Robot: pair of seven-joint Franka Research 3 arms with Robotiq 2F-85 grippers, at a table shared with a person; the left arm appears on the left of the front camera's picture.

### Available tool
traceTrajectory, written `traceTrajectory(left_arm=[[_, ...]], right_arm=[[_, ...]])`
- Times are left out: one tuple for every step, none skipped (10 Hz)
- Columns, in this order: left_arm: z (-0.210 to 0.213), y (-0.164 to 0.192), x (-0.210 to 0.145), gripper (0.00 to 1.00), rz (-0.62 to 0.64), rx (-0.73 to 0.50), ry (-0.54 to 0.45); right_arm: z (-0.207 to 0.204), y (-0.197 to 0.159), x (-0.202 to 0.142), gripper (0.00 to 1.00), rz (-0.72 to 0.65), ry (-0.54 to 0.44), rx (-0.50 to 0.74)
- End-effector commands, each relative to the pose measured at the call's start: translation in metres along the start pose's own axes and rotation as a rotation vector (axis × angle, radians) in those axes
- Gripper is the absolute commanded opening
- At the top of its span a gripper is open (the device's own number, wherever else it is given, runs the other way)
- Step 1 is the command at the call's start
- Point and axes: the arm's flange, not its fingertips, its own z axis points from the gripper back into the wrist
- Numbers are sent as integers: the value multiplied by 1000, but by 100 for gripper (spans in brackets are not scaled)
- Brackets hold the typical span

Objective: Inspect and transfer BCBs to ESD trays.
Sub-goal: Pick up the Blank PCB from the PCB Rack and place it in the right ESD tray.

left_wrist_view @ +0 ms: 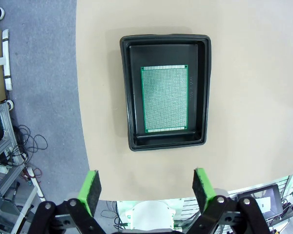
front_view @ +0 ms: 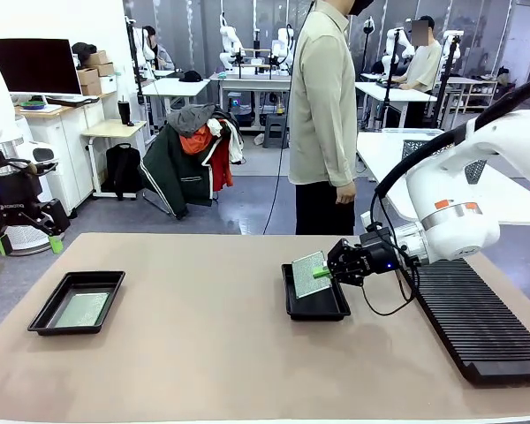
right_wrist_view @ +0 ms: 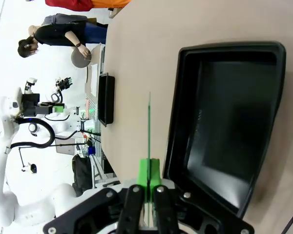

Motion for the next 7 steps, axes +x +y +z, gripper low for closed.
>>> traceTrajectory(left_arm=[[-1,1,0,100,-1,-1,-2],[-1,1,0,100,-1,-1,-2],[-1,1,0,100,-1,-1,-2],[-1,1,0,100,-1,-1,-2],[-1,1,0,100,-1,-1,-2],[-1,1,0,100,-1,-1,-2],[-1,1,0,100,-1,-1,-2]], right_arm=[[-9,1,13,2,-5,23,-51],[-12,0,16,2,-8,33,-68],[-14,-1,18,2,-19,30,-84],[-16,-2,20,2,-28,34,-105],[-19,-5,22,2,-40,34,-122],[-20,-6,22,2,-43,29,-125],[-21,-7,22,2,-53,28,-140]])
